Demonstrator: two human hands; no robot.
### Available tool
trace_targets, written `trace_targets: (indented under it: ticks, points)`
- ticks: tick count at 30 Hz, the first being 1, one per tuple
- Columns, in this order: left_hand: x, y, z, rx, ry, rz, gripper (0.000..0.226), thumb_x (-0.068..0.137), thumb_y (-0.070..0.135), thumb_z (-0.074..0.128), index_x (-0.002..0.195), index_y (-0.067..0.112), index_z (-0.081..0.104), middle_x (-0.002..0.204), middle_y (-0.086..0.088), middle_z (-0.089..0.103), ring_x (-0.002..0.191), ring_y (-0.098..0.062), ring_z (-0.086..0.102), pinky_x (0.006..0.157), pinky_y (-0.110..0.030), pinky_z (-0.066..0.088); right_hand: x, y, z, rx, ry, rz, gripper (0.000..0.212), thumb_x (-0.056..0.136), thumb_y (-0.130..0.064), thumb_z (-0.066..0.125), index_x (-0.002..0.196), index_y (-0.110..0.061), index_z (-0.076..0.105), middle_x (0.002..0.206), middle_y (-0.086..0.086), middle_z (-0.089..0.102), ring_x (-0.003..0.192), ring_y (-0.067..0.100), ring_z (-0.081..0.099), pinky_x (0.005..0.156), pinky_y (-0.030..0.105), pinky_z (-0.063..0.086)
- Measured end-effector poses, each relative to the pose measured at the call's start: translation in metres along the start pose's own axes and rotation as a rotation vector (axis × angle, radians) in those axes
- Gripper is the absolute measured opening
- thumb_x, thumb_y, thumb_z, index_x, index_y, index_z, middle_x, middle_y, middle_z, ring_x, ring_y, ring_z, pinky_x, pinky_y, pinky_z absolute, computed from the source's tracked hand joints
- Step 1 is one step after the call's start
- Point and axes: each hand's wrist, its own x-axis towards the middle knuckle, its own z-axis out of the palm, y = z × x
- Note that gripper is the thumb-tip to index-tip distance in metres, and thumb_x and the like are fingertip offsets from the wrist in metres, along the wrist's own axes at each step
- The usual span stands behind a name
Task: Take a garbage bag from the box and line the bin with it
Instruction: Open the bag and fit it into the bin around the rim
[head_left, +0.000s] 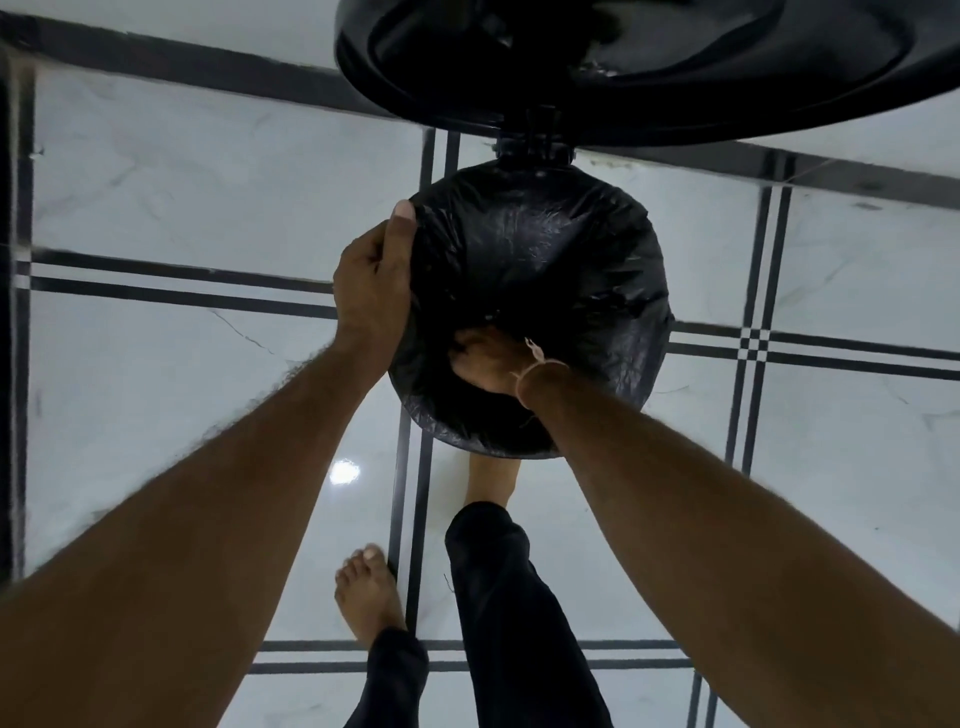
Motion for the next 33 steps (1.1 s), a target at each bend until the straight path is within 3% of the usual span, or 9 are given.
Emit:
trace_targets:
  ticks: [5,9,11,13,15,21,24,27,33]
  points:
    - [-0.001,0.004,0.001,0.025,0.021,-0.015,0.057,0.104,0.057,0.044,0.065,0.016,0.037,0.062,0.000,0.038,0.063,-0.014,0.039,0.062,-0.030,0.034,-0.078,0.005,-0.006,0.032,0.550,-0.240,0.029,0.101,-0.032,0.050,0.121,-0.024,0.069,0.116,0.003,0.073,0.106,0.026,0.065,0.090,0.037,0.054]
    - [-0.002,0.005,0.002,0.046,0.035,-0.024,0.056,0.104,0.056,0.045,0.062,0.022,0.033,0.060,0.005,0.036,0.063,-0.013,0.038,0.063,-0.029,0.034,-0.120,0.006,-0.003,0.023,0.158,-0.082,0.034,0.105,-0.050,0.041,0.088,-0.029,0.060,0.096,-0.002,0.071,0.093,0.025,0.067,0.085,0.038,0.051]
    - [-0.002,0.004,0.003,0.036,0.031,-0.028,0.056,0.104,0.057,0.045,0.061,0.022,0.035,0.059,0.008,0.038,0.063,-0.012,0.039,0.064,-0.029,0.036,-0.106,0.010,-0.008,0.085,-0.116,0.086,0.042,0.106,-0.059,0.031,0.119,-0.038,0.066,0.135,0.001,0.067,0.128,0.029,0.059,0.109,0.042,0.043]
    - [-0.001,0.002,0.002,0.037,0.030,-0.020,0.055,0.104,0.057,0.045,0.063,0.021,0.036,0.060,0.006,0.038,0.063,-0.012,0.039,0.064,-0.029,0.035,-0.083,0.015,-0.012,0.126,-0.189,0.113,0.055,0.107,-0.060,0.029,0.155,-0.038,0.043,0.166,0.000,0.039,0.154,0.027,0.033,0.125,0.041,0.021]
    - [0.000,0.000,0.002,0.030,0.027,-0.014,0.056,0.104,0.057,0.045,0.066,0.016,0.037,0.063,0.001,0.036,0.064,-0.015,0.037,0.064,-0.030,0.033,-0.059,0.021,-0.013,0.075,-0.152,0.150,0.062,0.107,-0.059,0.033,0.162,-0.031,0.034,0.170,-0.001,0.030,0.159,0.027,0.022,0.128,0.040,0.011]
    - [-0.001,0.001,0.001,0.008,0.035,-0.033,0.057,0.103,0.057,0.046,0.065,0.016,0.037,0.063,0.001,0.036,0.065,-0.016,0.037,0.063,-0.030,0.033,-0.045,0.029,-0.010,0.138,-0.061,0.142,0.055,0.104,-0.055,0.040,0.149,-0.026,0.054,0.160,0.005,0.049,0.149,0.029,0.041,0.124,0.040,0.029]
    - [-0.001,0.001,0.001,0.028,0.040,-0.022,0.058,0.103,0.058,0.045,0.063,0.017,0.039,0.060,0.004,0.041,0.062,-0.013,0.041,0.063,-0.030,0.036,-0.089,0.015,-0.024,0.227,0.281,-0.137,0.029,0.101,-0.044,0.057,0.119,-0.027,0.071,0.118,-0.004,0.075,0.112,0.018,0.069,0.099,0.037,0.054]
    - [-0.001,0.001,0.000,0.035,0.025,-0.020,0.059,0.104,0.058,0.044,0.063,0.016,0.044,0.060,0.006,0.046,0.063,-0.013,0.044,0.064,-0.032,0.039,-0.095,-0.004,-0.042,0.442,0.306,-0.373,0.026,0.101,-0.036,0.061,0.124,-0.030,0.070,0.118,-0.009,0.071,0.114,0.007,0.064,0.104,0.029,0.050]
    - [0.000,0.000,0.000,0.020,0.029,-0.057,0.057,0.104,0.057,0.044,0.057,0.026,0.048,0.052,0.016,0.048,0.061,-0.009,0.046,0.065,-0.028,0.041,0.014,-0.012,-0.084,0.576,0.331,-0.087,0.033,0.098,-0.036,0.056,0.125,-0.027,0.074,0.140,-0.001,0.067,0.133,0.021,0.058,0.118,0.041,0.040]
